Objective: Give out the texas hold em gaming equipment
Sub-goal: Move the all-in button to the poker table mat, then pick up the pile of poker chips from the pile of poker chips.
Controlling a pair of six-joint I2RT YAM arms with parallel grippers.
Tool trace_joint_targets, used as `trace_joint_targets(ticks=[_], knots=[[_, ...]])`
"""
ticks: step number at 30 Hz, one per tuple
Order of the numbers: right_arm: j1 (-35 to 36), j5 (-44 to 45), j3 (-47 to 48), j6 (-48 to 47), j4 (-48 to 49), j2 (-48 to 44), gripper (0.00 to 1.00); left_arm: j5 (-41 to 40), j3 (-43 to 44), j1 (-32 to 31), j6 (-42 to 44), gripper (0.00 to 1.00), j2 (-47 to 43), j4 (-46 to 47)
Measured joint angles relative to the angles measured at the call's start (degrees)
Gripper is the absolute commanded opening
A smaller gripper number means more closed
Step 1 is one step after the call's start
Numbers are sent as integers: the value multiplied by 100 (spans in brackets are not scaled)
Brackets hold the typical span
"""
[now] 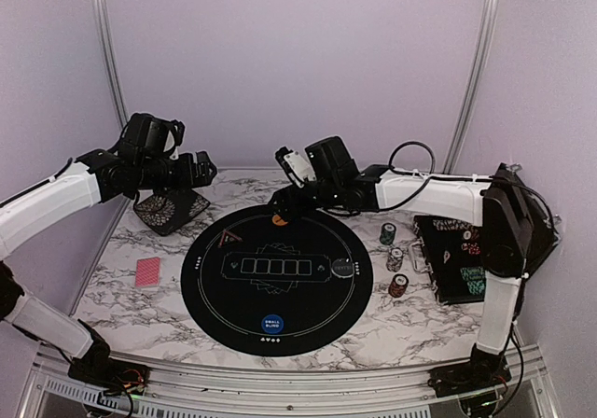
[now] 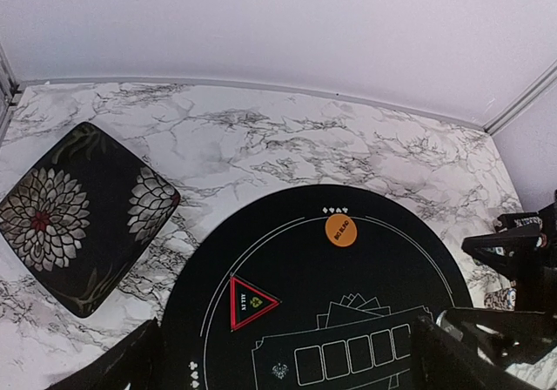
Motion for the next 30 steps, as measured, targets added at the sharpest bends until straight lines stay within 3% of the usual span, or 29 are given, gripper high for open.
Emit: trace_joint_targets(ticks=[14, 21, 30], knots=[[-1097, 1386, -1488, 986, -1864, -1840, 79, 214, 177, 0, -2, 99, 501, 13], [-1784, 1451, -1641, 944, -2208, -1917, 79, 323, 184, 0, -2, 99, 498, 17], [-1840, 1445, -1834, 966, -2288, -1943, 75, 393, 94, 0, 2, 99, 433, 63]])
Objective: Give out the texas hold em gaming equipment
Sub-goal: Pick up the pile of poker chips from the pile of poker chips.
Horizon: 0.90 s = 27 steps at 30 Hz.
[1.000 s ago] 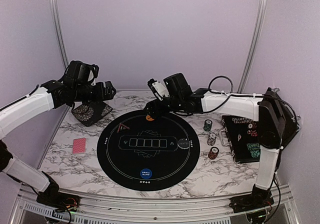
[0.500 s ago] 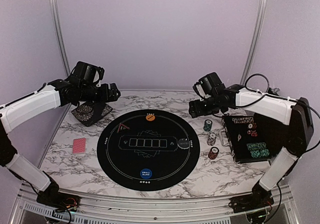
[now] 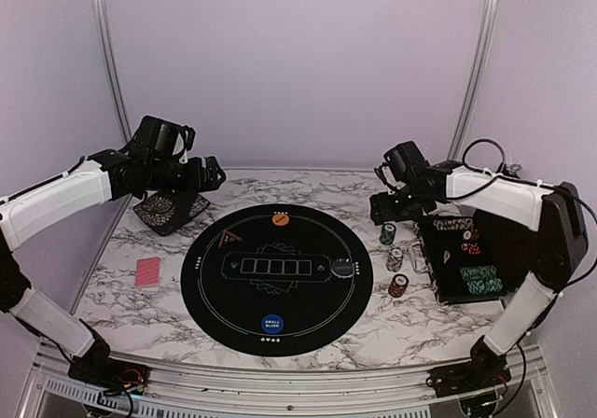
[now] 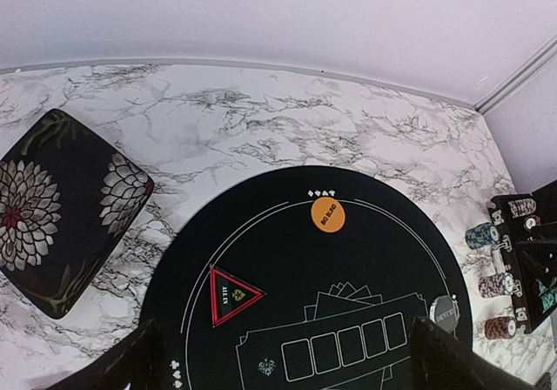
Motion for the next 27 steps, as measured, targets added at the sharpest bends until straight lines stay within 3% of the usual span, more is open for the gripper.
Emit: trace_joint_targets(ticks=[13, 27], knots=[[240, -404, -1587, 592, -603, -1462, 70, 61, -28, 0, 0, 99, -20, 31], [459, -509, -2334, 1049, -704, -1545, 64, 162, -28, 0, 20, 99, -20, 31]])
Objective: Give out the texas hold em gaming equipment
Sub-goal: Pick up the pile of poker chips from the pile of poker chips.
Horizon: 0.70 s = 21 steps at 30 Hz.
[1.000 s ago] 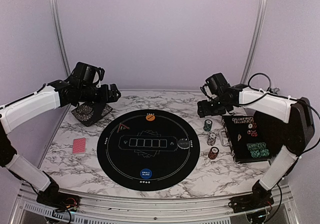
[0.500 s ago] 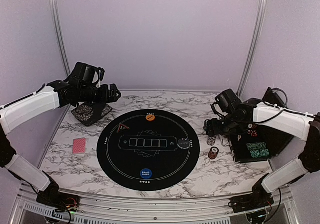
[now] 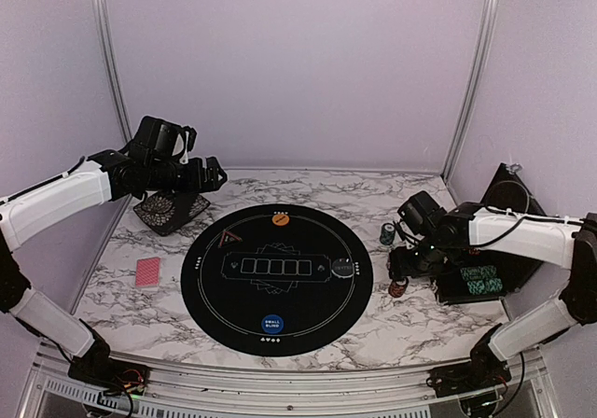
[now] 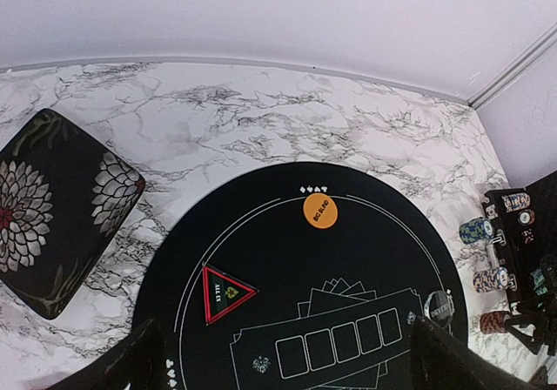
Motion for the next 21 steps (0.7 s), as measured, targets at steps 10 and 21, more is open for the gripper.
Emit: trace_joint_targets(ticks=[10, 21], knots=[[149, 2, -142, 131, 72, 57, 61, 0, 0, 0, 0, 99, 0, 2], [173, 70, -221, 201, 116, 131, 53, 0, 0, 0, 0, 99, 0, 2]])
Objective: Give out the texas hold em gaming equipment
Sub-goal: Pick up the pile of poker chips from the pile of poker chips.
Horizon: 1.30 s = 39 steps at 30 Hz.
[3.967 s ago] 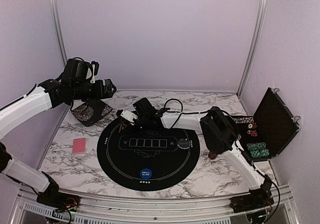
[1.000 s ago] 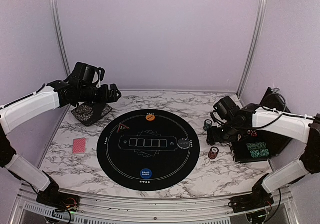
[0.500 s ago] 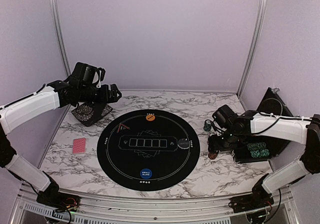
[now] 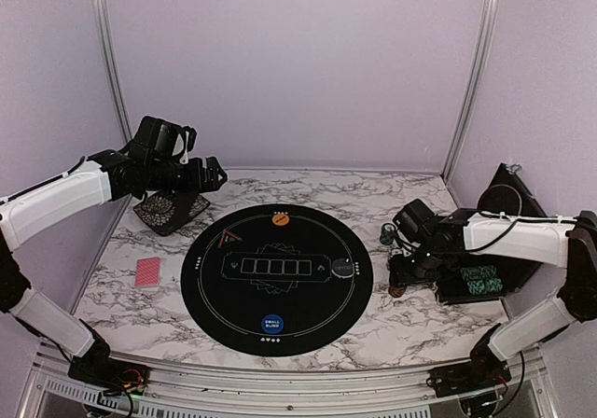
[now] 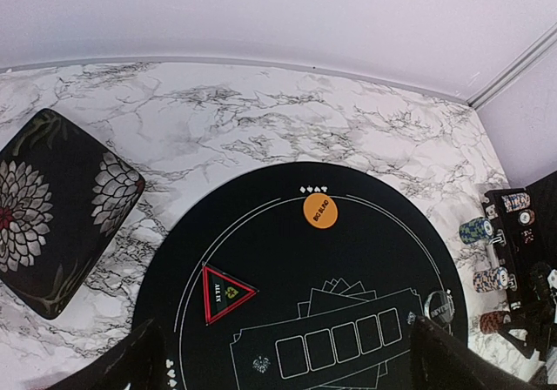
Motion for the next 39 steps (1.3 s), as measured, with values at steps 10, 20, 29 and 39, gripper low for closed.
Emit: trace_joint_targets(ticks=[10, 20, 29, 39], knots=[[26, 2, -39, 9, 98, 111, 49, 0, 0, 0, 0, 99, 0, 0], [26, 42, -39, 9, 101, 125, 46, 0, 0, 0, -2, 99, 0, 0], [48, 63, -39, 11, 105, 192, 42, 0, 0, 0, -2, 99, 0, 0], [81, 116, -39, 9, 107, 195, 36, 0, 0, 0, -7, 99, 0, 0]])
